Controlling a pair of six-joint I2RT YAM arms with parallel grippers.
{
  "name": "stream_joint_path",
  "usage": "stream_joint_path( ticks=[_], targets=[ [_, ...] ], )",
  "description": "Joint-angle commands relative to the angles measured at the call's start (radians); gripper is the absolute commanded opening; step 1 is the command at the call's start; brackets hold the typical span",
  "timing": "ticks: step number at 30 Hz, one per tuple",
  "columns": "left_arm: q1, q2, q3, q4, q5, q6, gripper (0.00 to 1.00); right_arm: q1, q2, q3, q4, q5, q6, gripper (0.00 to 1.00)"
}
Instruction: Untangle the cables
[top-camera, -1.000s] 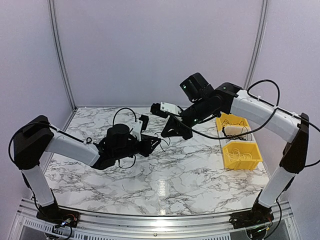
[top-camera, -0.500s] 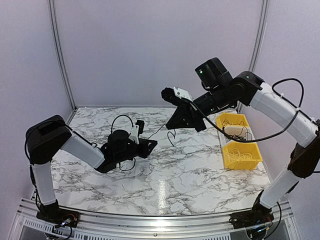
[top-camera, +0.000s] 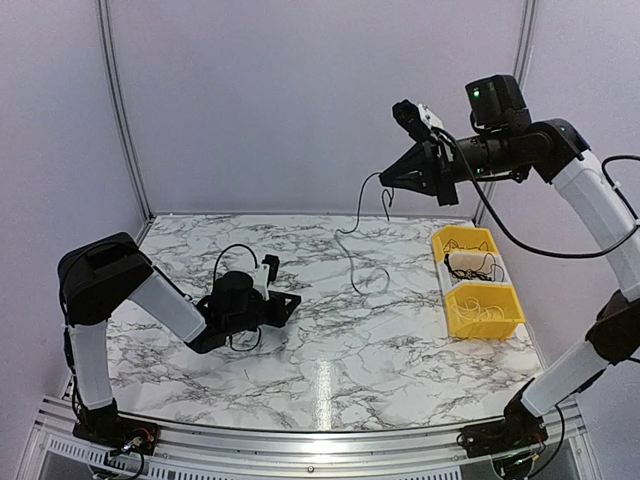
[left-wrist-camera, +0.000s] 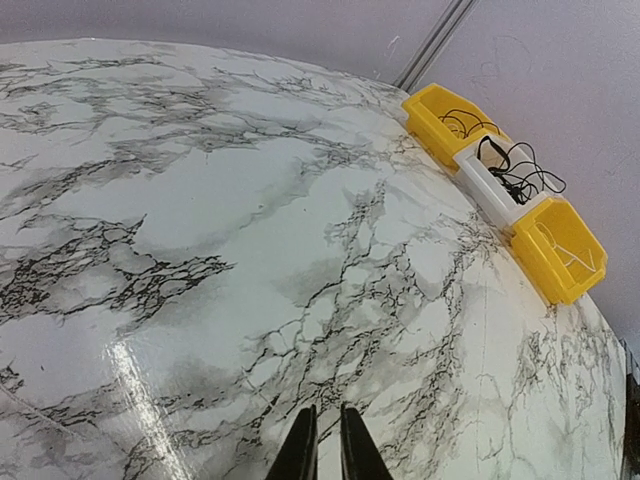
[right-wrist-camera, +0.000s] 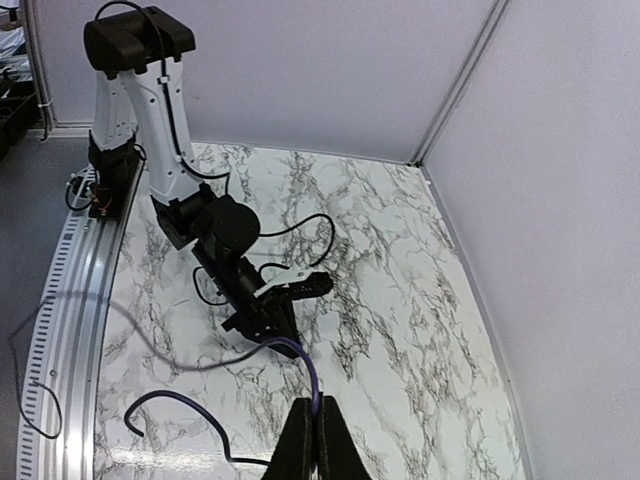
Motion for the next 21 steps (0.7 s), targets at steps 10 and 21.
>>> stream_joint_path(
  ticks=[10, 21],
  targets=[
    [0.008, -0.068, -0.052, 0.04, 0.005, -0.03, 0.17, -0.383, -0.017, -0.123, 0.173, 0.091, 0.031, 0.0],
    [0.008, -0.117, -0.071, 0.039, 0.028, -0.05, 0.21, -0.677, 0.13, -0.194, 0.276, 0.143, 0.054, 0.0]
  ],
)
